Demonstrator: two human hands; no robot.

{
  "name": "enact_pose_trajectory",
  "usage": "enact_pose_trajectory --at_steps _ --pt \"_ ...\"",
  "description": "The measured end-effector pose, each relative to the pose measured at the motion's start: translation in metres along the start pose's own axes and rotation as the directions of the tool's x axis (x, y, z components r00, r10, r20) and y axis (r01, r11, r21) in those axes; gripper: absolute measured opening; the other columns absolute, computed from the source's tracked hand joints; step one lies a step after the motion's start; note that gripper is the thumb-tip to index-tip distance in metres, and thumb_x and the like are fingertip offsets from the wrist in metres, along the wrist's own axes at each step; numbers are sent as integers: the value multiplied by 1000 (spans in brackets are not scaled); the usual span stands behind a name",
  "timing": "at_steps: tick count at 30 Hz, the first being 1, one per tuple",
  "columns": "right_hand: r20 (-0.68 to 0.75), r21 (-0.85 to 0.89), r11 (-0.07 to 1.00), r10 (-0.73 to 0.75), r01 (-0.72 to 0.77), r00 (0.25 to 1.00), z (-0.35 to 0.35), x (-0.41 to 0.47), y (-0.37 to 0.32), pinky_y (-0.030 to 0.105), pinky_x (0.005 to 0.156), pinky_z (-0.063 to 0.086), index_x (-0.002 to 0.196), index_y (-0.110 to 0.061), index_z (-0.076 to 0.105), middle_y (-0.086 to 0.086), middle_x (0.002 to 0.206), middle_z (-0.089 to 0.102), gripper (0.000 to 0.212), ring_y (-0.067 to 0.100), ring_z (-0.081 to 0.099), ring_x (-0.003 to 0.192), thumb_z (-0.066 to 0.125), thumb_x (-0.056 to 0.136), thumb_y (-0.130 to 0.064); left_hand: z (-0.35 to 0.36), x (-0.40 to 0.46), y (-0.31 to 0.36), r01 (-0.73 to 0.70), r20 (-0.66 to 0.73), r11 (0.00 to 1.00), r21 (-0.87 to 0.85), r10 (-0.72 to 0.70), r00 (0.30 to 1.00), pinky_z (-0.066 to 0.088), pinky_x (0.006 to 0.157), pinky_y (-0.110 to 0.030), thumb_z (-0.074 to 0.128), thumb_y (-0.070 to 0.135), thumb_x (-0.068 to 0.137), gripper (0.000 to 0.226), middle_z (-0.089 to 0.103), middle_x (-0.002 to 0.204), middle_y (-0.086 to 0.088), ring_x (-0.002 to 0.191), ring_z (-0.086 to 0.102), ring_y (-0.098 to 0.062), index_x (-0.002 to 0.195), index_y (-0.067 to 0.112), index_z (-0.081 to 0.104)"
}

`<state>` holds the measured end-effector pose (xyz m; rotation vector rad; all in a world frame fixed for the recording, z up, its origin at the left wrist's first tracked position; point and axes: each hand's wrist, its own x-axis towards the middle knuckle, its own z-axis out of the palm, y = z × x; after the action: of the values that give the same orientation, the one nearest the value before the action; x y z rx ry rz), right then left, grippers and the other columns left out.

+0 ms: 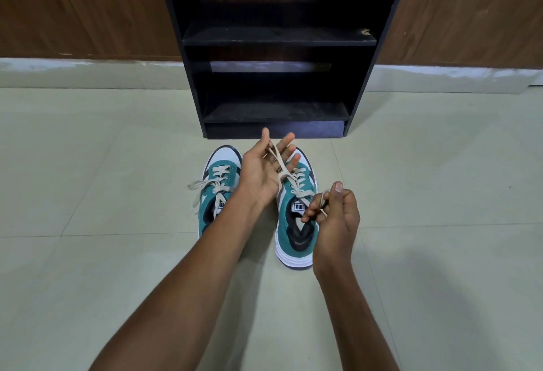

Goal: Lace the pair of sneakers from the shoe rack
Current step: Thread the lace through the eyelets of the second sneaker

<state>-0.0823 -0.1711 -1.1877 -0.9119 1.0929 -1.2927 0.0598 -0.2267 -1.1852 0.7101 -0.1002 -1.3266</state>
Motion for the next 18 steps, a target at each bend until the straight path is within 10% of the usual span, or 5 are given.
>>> enact_pose_trajectory --at_steps 3,7,11,18 --pt "-4 1 1000 -23 23 1000 1 -1 -3 30 63 51 80 -12 50 -6 57 61 35 11 57 55 42 107 -33 1 2 -4 -30 30 999 -23 31 999 58 94 -40 60 26 101 23 77 109 -13 89 72 -23 103 6 70" --pt "7 -77 987 -141 141 990 0 -3 -5 19 67 53 78 -12 52 1 62 64 35 11 63 62 43 107 -29 0 4 -18 -62 -52 995 78 66 996 54 53 -21 54 7 102 22 67 81 -6 55 58 -9 118 -1 66" --pt "179 -190 928 -288 320 941 0 -6 -7 22 66 54 76 -16 51 4 61 61 31 13 61 61 46 106 -25 -1 8 -24 -140 -122 962 234 172 978 30 38 -17 59 3 98 15 50 65 0 40 34 -4 107 1 71" --pt "280 7 977 -205 212 938 11 6 -14 31 69 55 80 -8 44 11 57 48 31 22 54 57 38 108 -19 2 2 -30 -162 -146 881 444 250 957 26 33 -14 80 22 87 18 39 46 4 37 30 -10 78 11 69"
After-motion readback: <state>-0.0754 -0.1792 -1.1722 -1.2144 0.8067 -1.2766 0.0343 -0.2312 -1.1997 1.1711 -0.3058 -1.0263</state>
